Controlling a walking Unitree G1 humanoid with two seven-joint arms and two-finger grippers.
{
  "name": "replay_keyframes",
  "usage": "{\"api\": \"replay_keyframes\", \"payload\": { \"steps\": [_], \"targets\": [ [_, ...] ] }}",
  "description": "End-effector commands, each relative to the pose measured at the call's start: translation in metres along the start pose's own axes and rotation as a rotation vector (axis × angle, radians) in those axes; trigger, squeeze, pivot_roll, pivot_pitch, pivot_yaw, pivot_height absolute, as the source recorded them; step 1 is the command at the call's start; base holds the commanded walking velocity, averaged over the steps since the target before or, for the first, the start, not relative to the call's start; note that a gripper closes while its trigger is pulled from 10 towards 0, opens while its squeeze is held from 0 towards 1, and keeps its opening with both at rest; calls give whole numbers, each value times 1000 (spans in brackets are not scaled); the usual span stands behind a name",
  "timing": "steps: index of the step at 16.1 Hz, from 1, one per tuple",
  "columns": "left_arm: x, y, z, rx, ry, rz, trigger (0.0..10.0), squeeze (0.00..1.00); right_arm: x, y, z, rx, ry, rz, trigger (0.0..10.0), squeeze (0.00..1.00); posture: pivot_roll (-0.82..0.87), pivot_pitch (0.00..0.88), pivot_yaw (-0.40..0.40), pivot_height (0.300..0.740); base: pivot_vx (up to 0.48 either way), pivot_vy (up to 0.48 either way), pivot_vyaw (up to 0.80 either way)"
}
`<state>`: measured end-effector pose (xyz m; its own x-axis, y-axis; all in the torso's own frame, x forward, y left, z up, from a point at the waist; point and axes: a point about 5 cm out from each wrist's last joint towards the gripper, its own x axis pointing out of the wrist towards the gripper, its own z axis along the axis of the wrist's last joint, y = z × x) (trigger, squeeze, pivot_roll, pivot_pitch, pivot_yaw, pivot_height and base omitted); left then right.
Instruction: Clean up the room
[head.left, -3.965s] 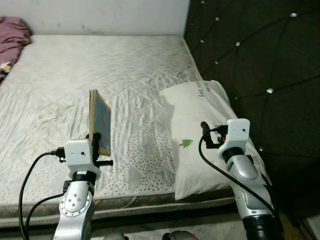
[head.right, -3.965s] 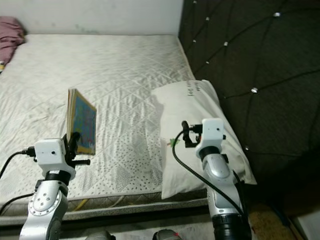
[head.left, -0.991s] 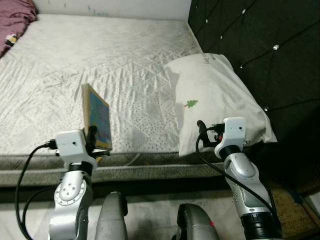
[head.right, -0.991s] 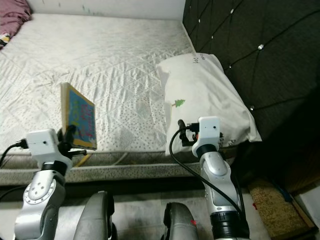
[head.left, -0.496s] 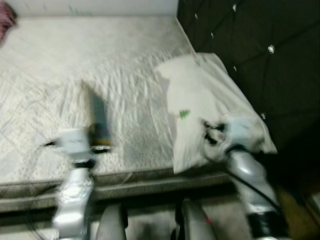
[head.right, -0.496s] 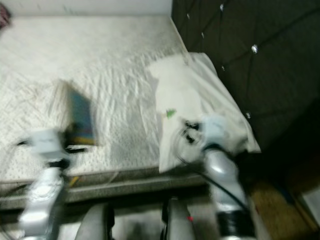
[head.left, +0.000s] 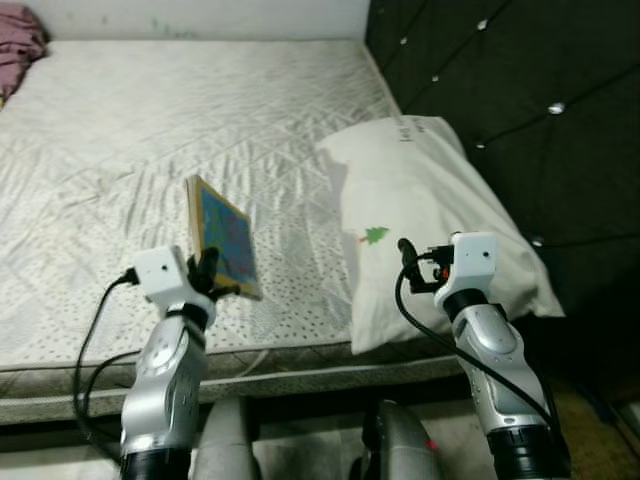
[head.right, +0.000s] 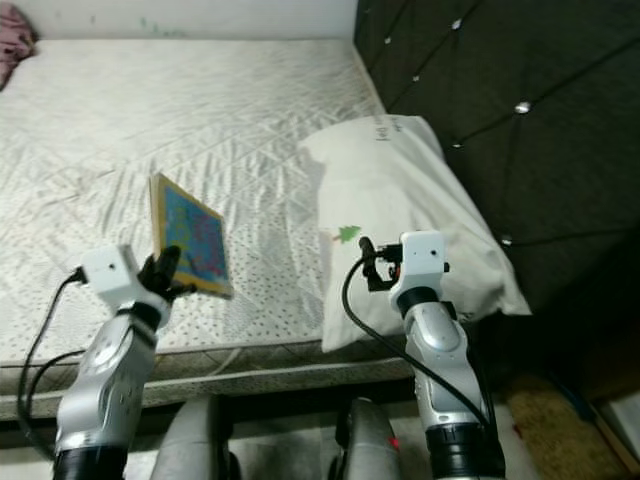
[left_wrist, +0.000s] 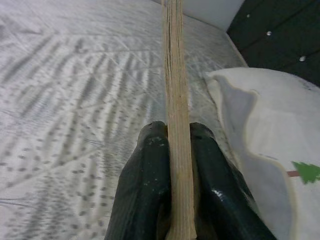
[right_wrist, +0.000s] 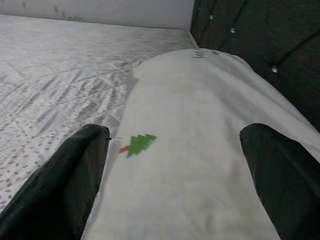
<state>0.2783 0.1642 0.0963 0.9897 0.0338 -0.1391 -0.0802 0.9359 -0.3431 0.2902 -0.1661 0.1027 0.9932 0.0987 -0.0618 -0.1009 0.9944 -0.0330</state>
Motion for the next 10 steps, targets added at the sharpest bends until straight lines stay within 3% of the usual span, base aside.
{"api": "replay_keyframes", "payload": {
  "steps": [1, 4, 10],
  "targets": [
    [9, -2, 5, -43, -8, -3, 10000, 0, -2, -2, 3, 2, -6, 1, 10000, 0, -61, 82, -35, 596, 0, 0, 0],
    [19, -5, 3, -68, 3, -14, 10000, 0, -4, -3, 2, -3, -2, 1, 10000, 0, -67, 85, -32, 566, 0, 0, 0],
    [46, -10, 6, -166, 30, -71, 10000, 0, -15, -6, 4, -17, 6, 11, 10000, 0, -96, 115, -37, 566, 0, 0, 0]
  ]
}}
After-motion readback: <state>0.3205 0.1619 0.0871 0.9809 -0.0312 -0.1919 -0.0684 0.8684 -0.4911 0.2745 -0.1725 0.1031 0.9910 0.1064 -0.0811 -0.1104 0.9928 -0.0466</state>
